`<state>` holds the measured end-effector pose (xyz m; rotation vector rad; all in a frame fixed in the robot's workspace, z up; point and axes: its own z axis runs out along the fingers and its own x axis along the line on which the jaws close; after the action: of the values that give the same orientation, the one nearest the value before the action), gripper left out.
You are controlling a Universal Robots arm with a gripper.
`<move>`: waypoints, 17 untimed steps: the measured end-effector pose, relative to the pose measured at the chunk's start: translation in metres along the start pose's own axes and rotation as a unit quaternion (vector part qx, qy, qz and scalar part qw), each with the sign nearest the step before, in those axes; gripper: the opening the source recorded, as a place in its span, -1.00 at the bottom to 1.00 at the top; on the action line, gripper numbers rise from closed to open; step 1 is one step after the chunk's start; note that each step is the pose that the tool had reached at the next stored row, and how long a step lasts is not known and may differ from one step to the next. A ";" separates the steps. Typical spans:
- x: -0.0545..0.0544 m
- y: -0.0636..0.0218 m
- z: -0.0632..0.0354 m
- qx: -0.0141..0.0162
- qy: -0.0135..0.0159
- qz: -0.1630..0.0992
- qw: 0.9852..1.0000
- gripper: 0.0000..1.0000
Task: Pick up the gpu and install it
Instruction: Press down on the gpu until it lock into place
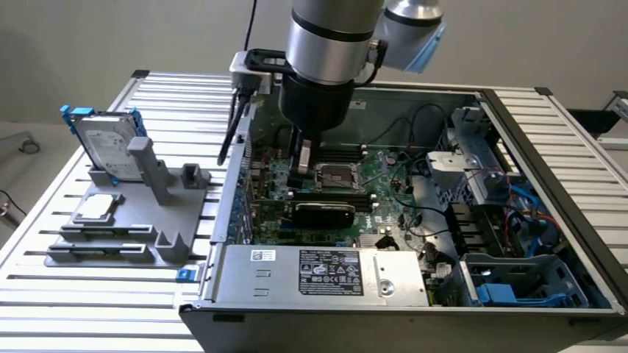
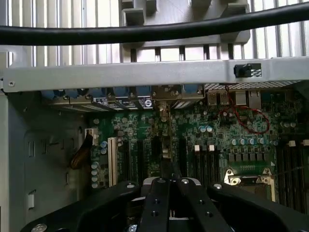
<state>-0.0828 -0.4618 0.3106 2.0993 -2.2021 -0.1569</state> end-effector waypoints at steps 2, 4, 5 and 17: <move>0.000 -0.0051 -0.0007 0.006 0.000 0.000 1.000 -0.79; 0.000 -0.0104 -0.0015 0.012 0.000 0.000 1.000 -0.79; -0.001 -0.0125 -0.0018 0.014 -0.001 0.000 1.000 -0.79; -0.001 -0.0130 -0.0019 0.015 -0.001 0.007 1.000 -0.79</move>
<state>-0.0697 -0.4618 0.3106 2.1006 -2.2332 -0.1270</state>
